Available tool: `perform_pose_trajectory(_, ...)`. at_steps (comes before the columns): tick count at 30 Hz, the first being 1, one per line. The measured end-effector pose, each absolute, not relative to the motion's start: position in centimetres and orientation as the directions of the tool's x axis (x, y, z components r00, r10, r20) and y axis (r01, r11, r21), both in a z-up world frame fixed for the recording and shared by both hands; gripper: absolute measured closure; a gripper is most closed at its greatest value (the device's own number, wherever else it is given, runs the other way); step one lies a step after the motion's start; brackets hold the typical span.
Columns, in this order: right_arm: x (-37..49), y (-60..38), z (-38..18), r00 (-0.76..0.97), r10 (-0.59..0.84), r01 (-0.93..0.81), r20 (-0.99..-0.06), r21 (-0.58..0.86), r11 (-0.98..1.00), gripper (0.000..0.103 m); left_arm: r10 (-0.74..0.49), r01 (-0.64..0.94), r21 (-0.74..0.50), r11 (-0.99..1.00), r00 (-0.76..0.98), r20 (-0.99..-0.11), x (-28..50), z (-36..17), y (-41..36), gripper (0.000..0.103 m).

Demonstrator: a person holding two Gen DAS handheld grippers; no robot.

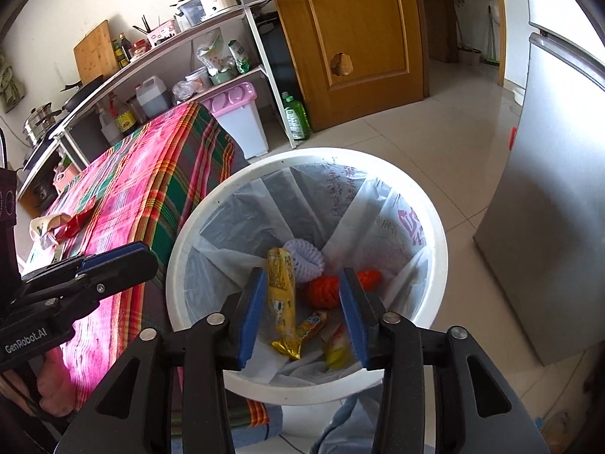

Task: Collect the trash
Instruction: 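Open both tools to drop the snack bag and wrapper into the bin, then move both tools back to the remaining trash on the table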

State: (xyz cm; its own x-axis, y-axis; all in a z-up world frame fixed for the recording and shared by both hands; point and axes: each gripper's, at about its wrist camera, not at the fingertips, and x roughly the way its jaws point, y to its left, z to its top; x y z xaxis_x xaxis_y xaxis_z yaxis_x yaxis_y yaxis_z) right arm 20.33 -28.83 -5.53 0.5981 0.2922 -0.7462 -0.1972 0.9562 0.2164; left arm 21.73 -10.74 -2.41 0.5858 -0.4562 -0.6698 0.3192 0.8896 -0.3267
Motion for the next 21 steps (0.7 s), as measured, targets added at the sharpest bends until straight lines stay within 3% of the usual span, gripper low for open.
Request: perform_pose_trajectory(21,15.6,-24.9,0.2,0.66,0.392,-0.331,-0.641,0.22,0.918,0.059,-0.362,0.24,-0.281,0.929,0.739,-0.568,15.5,1.8,-5.3,0.077)
